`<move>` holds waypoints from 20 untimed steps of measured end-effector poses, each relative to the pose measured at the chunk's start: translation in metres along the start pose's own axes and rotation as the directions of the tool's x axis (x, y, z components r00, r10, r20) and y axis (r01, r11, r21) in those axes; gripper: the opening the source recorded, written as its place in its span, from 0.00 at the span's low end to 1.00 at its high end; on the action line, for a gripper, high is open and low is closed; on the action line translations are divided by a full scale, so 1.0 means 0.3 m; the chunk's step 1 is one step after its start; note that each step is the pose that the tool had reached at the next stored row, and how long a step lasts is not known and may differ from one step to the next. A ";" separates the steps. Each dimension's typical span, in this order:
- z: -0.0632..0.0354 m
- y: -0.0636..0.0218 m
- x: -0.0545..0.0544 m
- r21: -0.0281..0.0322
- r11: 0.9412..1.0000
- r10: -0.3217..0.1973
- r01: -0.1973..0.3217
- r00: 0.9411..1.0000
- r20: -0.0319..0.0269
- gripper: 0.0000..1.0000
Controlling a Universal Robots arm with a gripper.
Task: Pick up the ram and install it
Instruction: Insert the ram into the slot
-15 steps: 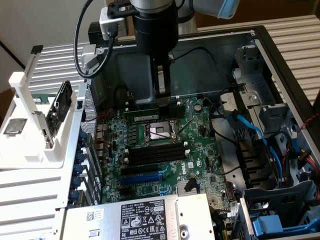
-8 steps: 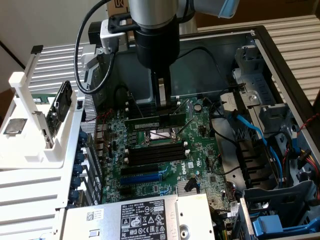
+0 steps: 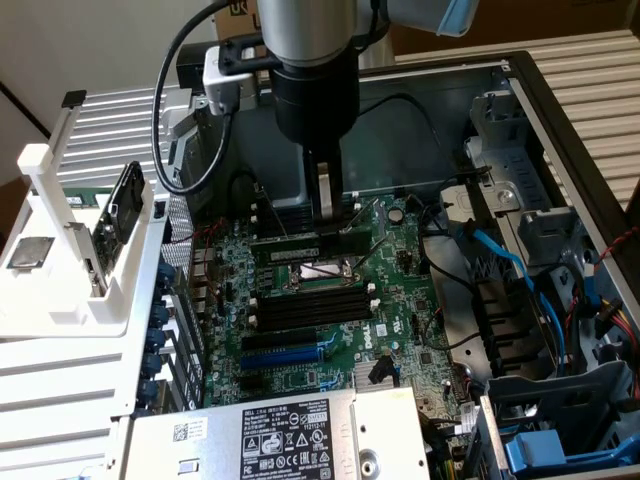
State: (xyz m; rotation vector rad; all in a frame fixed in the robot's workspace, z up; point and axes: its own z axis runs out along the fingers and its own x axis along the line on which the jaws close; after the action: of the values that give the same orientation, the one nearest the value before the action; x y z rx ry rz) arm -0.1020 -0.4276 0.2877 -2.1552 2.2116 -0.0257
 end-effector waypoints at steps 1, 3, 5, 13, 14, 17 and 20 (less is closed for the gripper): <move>0.004 0.000 0.000 0.000 1.000 0.000 0.000 1.000 0.000 0.12; 0.014 0.001 0.000 0.001 1.000 0.000 0.000 1.000 0.000 0.12; 0.026 0.001 0.001 0.001 1.000 0.000 0.000 1.000 0.000 0.12; 0.084 0.004 0.011 0.002 1.000 0.000 0.000 1.000 0.000 0.12; 0.096 0.010 0.014 0.003 1.000 -0.001 0.001 1.000 0.000 0.12; 0.099 0.010 0.018 0.003 1.000 -0.009 0.009 1.000 0.001 0.12; 0.100 0.010 0.019 0.003 1.000 -0.019 0.019 1.000 0.001 0.12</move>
State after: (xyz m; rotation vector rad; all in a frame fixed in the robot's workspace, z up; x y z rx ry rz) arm -0.1038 -0.4326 0.2575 -2.1746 2.1889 -0.0285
